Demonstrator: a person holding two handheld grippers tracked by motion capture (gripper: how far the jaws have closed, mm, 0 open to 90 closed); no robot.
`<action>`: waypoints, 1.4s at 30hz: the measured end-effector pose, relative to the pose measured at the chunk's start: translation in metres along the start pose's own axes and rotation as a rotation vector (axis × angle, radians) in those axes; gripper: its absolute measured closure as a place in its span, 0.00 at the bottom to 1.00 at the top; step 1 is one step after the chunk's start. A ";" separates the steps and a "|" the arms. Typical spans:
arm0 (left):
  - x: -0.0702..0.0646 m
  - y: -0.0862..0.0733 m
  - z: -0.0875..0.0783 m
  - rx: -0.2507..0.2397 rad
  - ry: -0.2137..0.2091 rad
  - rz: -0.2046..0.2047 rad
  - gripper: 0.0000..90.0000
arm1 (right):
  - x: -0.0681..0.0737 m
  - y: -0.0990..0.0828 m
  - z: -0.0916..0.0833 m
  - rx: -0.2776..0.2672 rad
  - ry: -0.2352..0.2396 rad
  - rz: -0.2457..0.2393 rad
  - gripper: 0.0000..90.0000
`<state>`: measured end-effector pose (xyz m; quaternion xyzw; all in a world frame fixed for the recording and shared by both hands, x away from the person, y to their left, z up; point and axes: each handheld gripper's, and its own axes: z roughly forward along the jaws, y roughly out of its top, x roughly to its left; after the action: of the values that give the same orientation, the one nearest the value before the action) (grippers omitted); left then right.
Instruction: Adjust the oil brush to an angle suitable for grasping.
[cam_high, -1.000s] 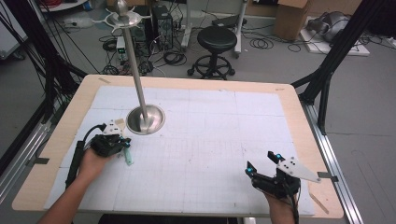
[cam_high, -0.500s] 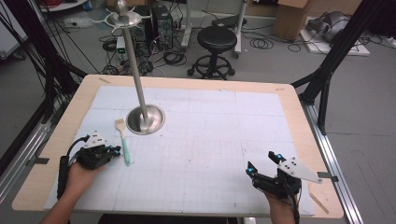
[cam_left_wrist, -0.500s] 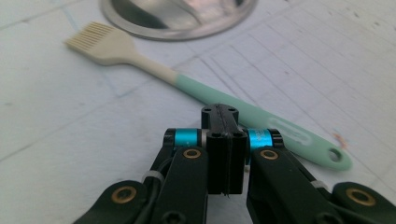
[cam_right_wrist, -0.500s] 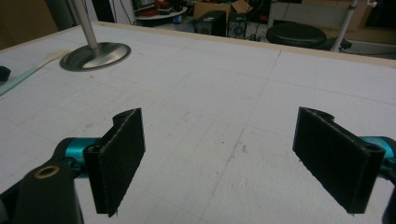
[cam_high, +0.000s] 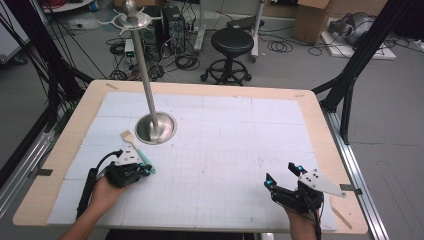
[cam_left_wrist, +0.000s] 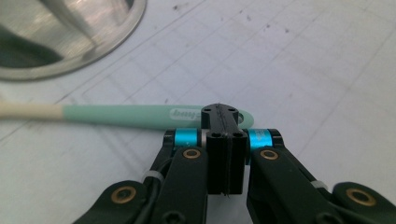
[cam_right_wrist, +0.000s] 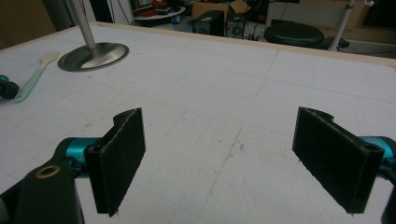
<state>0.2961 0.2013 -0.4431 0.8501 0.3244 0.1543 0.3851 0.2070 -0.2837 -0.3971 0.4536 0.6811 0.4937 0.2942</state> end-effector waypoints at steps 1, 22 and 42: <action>0.000 0.002 0.002 -0.007 -0.005 0.005 0.99 | 0.000 0.000 0.000 -0.001 0.001 0.001 0.18; 0.091 0.004 0.016 -0.084 0.202 -0.167 1.00 | -0.003 -0.002 -0.002 0.005 -0.005 0.019 0.18; 0.075 -0.020 -0.026 0.025 0.258 -0.166 1.00 | -0.002 -0.001 -0.001 0.004 0.003 0.017 0.18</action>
<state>0.3301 0.2761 -0.4399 0.7982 0.4424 0.2258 0.3409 0.2066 -0.2856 -0.3983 0.4593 0.6786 0.4956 0.2879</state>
